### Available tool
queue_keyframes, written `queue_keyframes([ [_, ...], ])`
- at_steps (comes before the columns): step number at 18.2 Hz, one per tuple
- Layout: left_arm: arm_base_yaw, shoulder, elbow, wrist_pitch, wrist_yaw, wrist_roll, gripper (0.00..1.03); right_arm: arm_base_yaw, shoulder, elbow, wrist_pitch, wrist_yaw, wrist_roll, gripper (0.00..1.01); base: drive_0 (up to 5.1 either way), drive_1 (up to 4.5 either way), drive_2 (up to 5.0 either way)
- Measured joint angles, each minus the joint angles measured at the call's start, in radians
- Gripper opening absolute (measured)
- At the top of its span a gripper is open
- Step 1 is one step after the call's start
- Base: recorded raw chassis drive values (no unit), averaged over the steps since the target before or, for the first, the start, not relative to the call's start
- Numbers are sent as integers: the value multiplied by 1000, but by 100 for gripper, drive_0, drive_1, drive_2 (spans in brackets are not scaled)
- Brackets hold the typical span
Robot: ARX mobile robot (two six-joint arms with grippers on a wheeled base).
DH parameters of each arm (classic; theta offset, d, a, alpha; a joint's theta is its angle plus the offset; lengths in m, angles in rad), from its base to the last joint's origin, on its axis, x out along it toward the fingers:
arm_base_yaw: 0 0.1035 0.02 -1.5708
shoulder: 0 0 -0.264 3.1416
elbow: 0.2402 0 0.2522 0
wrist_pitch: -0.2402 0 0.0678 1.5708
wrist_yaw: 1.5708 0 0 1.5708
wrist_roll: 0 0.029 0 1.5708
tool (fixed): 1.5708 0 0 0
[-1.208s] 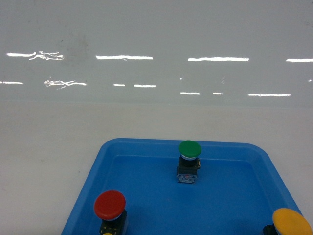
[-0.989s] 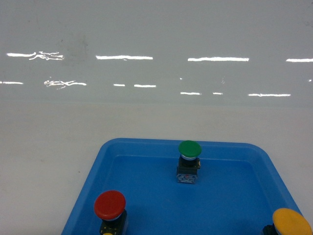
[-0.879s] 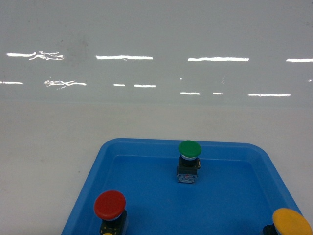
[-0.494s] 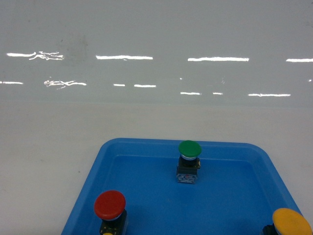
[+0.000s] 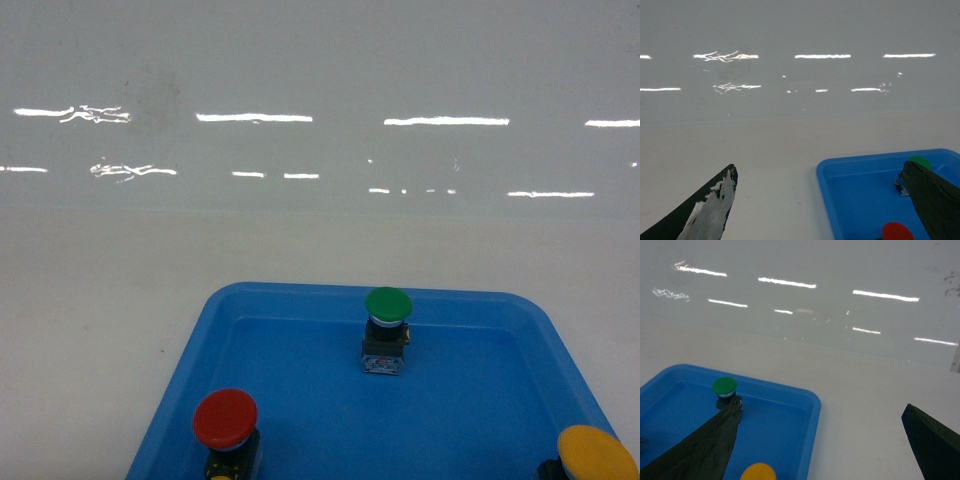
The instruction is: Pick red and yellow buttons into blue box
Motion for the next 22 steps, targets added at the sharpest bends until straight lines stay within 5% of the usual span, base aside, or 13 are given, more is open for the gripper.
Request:
queue_keyframes([
  [3,-55,175,83,-36,-5,-7,98,48,146,72,-19,-24,-3,98,0,0,0],
  [8,-71,277,145,-29,-12,-11,98,71,362,174,-74,-114,3,98,0,0,0],
  [13,-71,277,145,-30,-12,-11,98,79,613,177,24,-107,-45,98,0,0,0],
  [15,-71,278,145,-30,-12,-11,98,143,814,208,105,-97,-56,98,0,0,0],
  [22,-71,277,145,-30,-12,-11,98,146,1013,268,158,-49,-106,98,0,0,0],
])
